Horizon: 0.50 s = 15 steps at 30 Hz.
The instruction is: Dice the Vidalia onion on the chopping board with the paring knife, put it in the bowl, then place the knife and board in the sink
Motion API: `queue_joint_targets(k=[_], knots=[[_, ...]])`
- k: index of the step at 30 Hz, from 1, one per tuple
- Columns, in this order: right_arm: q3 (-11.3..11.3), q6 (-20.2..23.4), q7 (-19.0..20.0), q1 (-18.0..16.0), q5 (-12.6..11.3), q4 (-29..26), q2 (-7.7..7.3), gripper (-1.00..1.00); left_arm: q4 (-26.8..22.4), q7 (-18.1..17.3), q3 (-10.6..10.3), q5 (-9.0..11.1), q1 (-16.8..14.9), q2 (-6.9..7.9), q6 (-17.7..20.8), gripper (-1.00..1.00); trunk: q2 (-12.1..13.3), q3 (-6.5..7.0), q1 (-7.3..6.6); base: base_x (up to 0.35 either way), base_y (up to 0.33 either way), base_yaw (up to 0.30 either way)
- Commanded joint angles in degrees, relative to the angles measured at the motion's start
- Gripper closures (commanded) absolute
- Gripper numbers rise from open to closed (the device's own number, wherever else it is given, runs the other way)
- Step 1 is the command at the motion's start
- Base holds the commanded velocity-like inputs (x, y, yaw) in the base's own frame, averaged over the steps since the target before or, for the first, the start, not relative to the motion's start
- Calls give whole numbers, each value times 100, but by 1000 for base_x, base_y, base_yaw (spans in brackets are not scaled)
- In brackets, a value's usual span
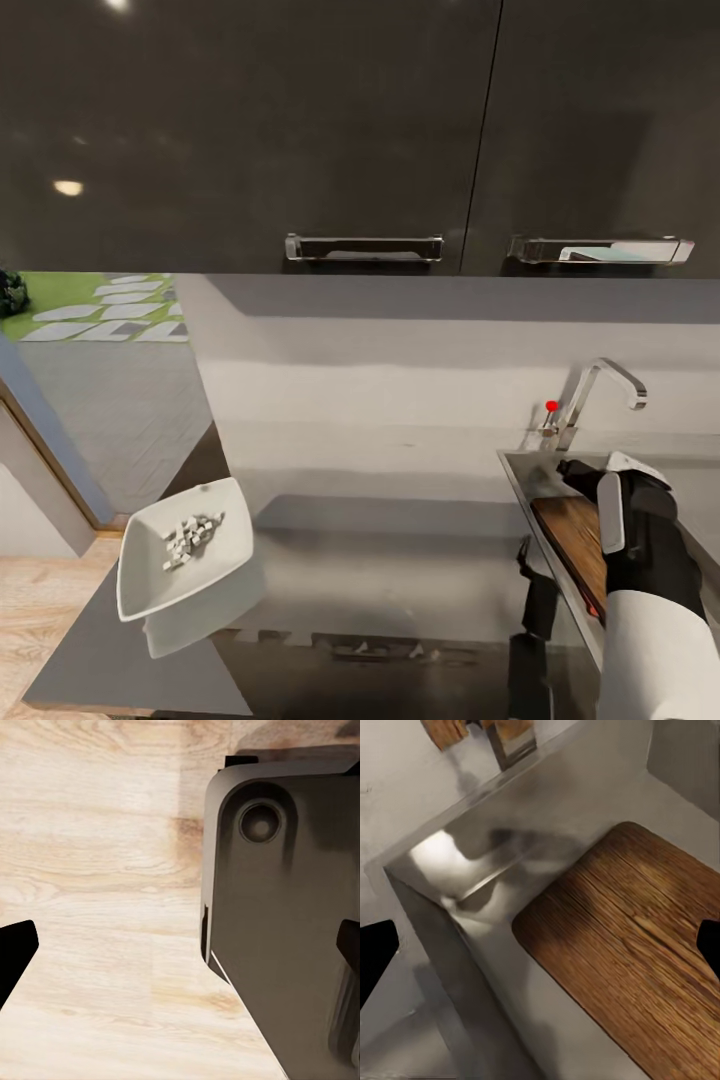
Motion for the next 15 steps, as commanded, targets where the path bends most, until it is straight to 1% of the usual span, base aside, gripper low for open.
queue_joint_targets(k=[1, 3, 5, 6, 7, 9, 10, 12, 15], knots=[[0, 22, 243, -5, 76, -5, -12, -100, 23, 2, -49, 49, -10, -3, -35, -100, -9, -10, 2, -91, 0, 0], [-1, 33, 709, -2, 328, -5, -21, -100, 23, 2, -49, 49, -10, -3, -32, -100, -9, -10, 2, -150, 0, 0], [-1, 40, 1277, -4, 730, -5, -25, -100, 23, 2, -49, 49, -10, -3, -26, -100, -9, -10, 2, -221, 0, 0], [-1, 42, 1756, -4, 1123, -5, -26, -100, 23, 0, -49, 49, -10, -3, -25, -100, -9, -10, 2, -280, 0, 0], [-4, 40, 2259, -4, 1566, -5, -27, -100, 23, 2, -49, 49, -10, -3, -24, -100, -9, -10, 2, -306, 0, 0], [-9, 33, 2897, -2, 2119, -6, -27, -100, 23, 2, -49, 49, -10, -3, -23, -100, -9, -10, 2, -319, 0, 0], [-21, 24, 3296, -2, 2427, -10, -27, -100, 23, 1, -49, 49, -10, -3, -23, -100, -9, -10, 2, -327, 0, 0], [-33, 15, 3633, -3, 2645, -12, -27, -100, 23, 0, -49, 49, -10, -3, -23, -100, -9, -10, 2, -330, 0, 0], [-42, 11, 3817, -1, 2760, -9, -27, -100, 23, -2, -49, 49, -10, -3, -23, -100, -9, -10, 2, -332, 0, 0]])
